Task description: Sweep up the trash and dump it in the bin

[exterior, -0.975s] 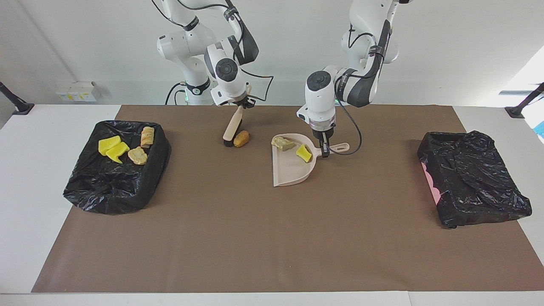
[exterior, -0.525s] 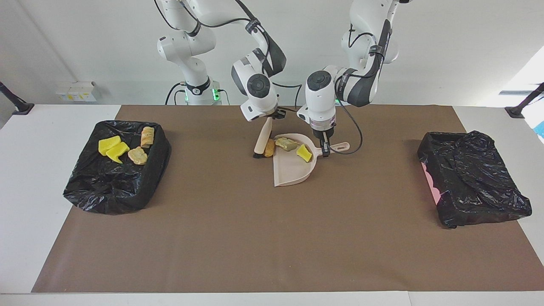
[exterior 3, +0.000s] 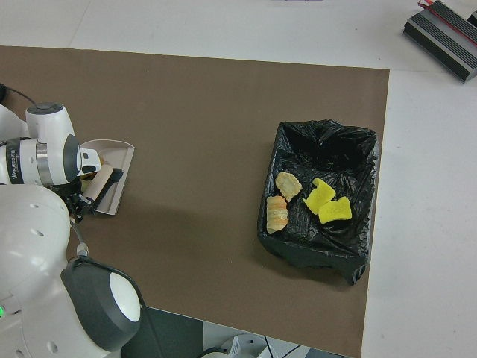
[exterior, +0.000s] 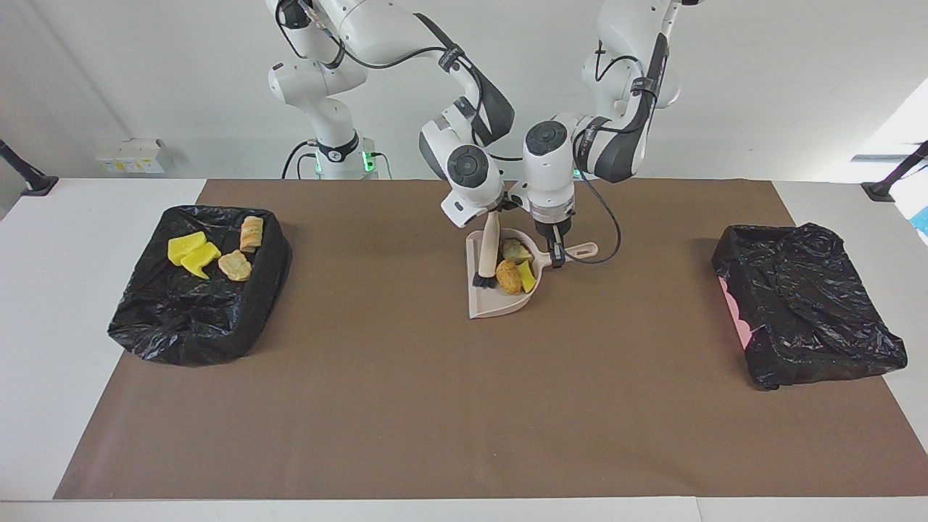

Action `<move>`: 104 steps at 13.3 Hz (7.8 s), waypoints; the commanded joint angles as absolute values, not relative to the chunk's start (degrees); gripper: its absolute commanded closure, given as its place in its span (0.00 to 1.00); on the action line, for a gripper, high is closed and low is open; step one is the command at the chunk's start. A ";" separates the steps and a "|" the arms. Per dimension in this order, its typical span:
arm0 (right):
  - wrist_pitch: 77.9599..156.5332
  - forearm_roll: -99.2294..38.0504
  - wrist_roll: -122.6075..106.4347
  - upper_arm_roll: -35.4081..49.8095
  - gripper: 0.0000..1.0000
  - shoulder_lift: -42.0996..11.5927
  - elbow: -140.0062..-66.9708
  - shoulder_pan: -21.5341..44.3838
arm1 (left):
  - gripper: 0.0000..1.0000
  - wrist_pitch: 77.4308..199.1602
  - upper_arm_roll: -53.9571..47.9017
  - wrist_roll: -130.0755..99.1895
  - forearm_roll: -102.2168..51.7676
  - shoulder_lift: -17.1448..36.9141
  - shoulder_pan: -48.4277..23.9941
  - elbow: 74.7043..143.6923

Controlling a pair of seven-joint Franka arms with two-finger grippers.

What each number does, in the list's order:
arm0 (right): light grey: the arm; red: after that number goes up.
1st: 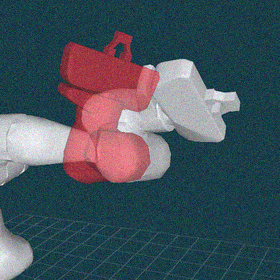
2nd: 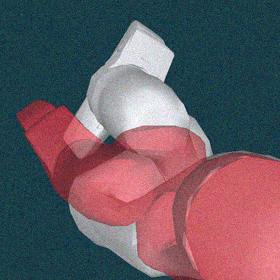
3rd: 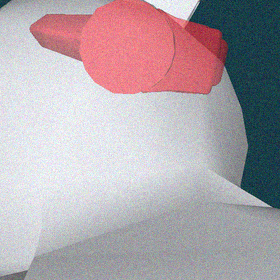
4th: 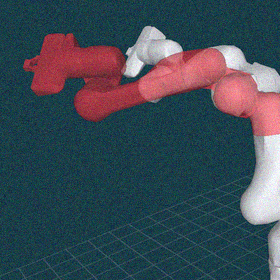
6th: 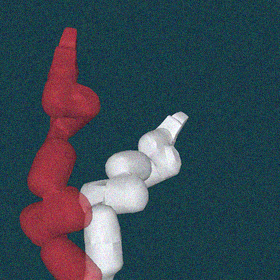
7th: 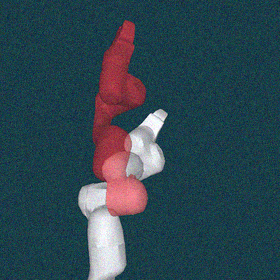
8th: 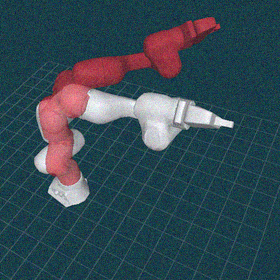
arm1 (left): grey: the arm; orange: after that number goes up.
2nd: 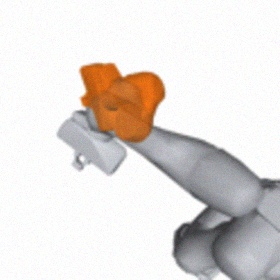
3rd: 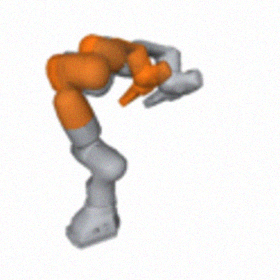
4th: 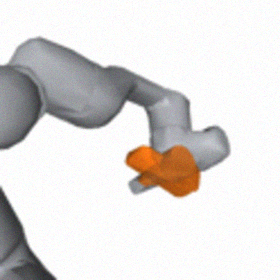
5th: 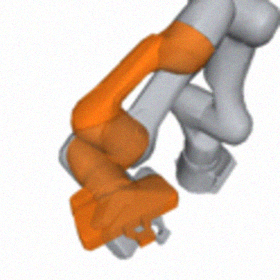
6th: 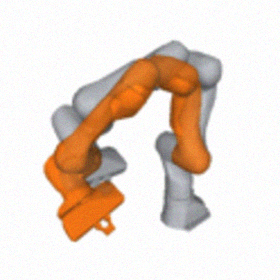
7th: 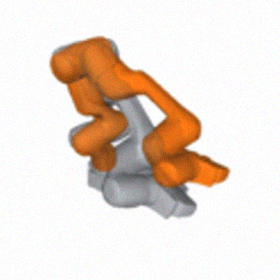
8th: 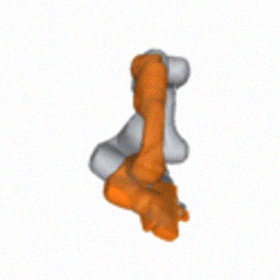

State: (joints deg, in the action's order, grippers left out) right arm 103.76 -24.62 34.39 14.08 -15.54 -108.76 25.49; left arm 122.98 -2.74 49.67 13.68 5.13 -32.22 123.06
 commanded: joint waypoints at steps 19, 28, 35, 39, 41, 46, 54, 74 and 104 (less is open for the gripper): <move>114.04 -12.57 43.37 14.59 1.00 -3.14 -123.22 36.10 | 1.00 108.22 -2.29 56.51 10.11 -11.68 -0.39 115.50; 114.98 -11.16 45.88 14.15 0.00 -8.26 -120.08 36.57 | 1.00 105.82 -1.06 58.87 12.82 -2.76 23.44 97.78; 103.55 -11.25 39.12 14.33 0.00 -5.37 -110.23 27.61 | 1.00 109.95 -1.05 61.79 23.97 1.84 26.44 94.48; 97.92 -11.51 34.38 14.15 0.00 -4.75 -103.55 21.64 | 1.00 107.93 -0.88 61.70 29.51 1.41 26.89 98.25; 97.03 -11.16 31.74 13.98 0.00 -4.31 -102.83 20.05 | 1.00 107.15 -0.79 61.79 32.94 0.97 26.81 100.19; 94.85 -11.16 29.71 13.80 0.00 1.48 -102.92 12.41 | 1.00 105.74 -0.88 61.87 41.55 0.44 25.41 104.59; 93.08 -6.17 9.88 10.73 0.00 6.24 -102.74 0.36 | 1.00 104.85 -0.88 65.81 48.59 0.00 22.85 106.00; 87.45 1.41 5.10 7.03 0.00 0.88 -90.44 -8.53 | 1.00 105.64 -1.41 70.93 65.75 -0.52 16.96 104.94; 87.54 1.14 5.10 -0.26 0.00 1.41 -90.35 -1.32 | 1.00 110.91 -1.32 -24.41 5.54 22.56 -32.68 89.41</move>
State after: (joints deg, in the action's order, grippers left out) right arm 88.39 0.73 6.47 0.38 1.60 -91.15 -1.74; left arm 111.06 -2.65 -21.10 6.06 17.25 -30.55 96.09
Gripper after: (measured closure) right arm 0.000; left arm 0.678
